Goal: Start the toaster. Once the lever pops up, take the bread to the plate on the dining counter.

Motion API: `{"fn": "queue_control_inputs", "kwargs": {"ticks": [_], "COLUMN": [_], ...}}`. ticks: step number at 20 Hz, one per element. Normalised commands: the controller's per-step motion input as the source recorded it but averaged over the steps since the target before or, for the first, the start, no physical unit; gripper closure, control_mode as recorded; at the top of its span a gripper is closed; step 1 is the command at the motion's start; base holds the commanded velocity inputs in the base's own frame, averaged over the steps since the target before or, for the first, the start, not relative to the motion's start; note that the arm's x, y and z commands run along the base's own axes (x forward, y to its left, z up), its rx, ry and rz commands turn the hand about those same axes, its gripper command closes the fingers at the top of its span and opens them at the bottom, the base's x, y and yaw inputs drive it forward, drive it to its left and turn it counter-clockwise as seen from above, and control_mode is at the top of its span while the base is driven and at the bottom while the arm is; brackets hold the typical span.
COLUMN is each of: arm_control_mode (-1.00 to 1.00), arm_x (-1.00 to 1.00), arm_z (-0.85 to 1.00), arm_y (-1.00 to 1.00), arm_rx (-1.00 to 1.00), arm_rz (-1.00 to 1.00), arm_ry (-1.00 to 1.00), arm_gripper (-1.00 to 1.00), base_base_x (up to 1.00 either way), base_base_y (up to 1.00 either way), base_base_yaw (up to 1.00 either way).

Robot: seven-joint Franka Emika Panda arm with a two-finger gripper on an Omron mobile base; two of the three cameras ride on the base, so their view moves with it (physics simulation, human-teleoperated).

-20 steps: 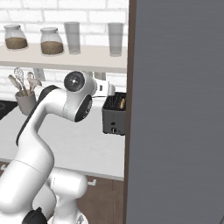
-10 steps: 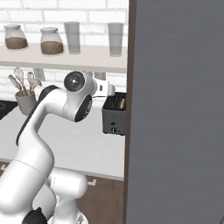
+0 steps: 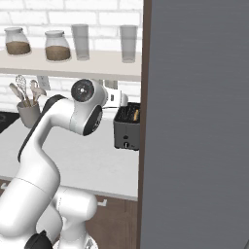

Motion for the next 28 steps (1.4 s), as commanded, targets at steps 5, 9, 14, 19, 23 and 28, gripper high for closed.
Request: {"fn": "queue_control_inputs", "kwargs": {"ticks": [5, 9, 14, 19, 23, 28], "arm_control_mode": [-1.0, -1.0, -1.0, -1.0, -1.0, -1.0], "arm_x": [0.0, 0.0, 0.0, 0.0, 0.0, 0.0], "arm_z": [0.0, 0.0, 0.0, 0.0, 0.0, 0.0], "arm_y": [0.0, 0.0, 0.0, 0.0, 0.0, 0.0], "arm_rx": [0.0, 0.0, 0.0, 0.0, 0.0, 0.0], "arm_rz": [0.0, 0.0, 0.0, 0.0, 0.0, 0.0], "arm_ry": [0.0, 0.0, 0.0, 0.0, 0.0, 0.0], "arm_gripper": [-1.0, -1.0, -1.0, -1.0, -1.0, -1.0], "base_base_x": [0.0, 0.0, 0.0, 0.0, 0.0, 0.0], "base_base_y": [0.0, 0.0, 0.0, 0.0, 0.0, 0.0], "base_base_yaw": [0.0, 0.0, 0.0, 0.0, 0.0, 0.0]}}
